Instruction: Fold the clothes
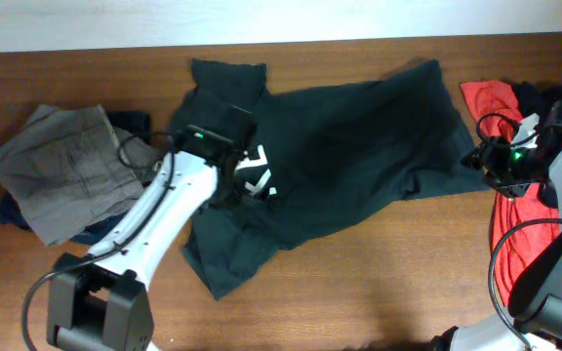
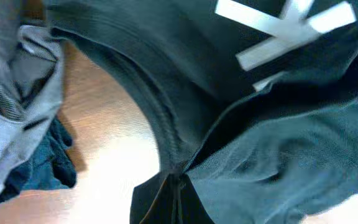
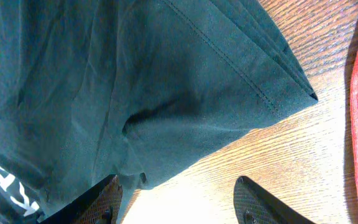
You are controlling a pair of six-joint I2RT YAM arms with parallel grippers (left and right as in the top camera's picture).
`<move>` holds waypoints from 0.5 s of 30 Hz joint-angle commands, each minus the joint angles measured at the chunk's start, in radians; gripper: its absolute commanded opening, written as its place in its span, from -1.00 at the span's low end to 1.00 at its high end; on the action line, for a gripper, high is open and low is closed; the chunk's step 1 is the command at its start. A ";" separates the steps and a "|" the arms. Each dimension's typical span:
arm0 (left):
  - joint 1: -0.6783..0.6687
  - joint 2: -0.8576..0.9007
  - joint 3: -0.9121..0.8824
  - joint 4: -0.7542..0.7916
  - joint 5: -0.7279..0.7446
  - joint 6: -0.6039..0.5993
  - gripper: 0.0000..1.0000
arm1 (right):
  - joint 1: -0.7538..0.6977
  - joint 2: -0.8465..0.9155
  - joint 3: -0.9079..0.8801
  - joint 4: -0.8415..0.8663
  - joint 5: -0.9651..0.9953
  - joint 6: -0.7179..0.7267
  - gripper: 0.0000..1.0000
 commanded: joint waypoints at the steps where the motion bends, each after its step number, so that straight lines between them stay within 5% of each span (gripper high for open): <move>1: 0.033 0.000 0.026 0.013 0.034 0.064 -0.99 | 0.005 0.002 0.016 0.000 -0.009 -0.010 0.25; 15: 0.037 0.000 0.117 0.174 -0.004 0.231 -1.00 | 0.005 0.002 0.016 0.000 -0.010 -0.010 0.25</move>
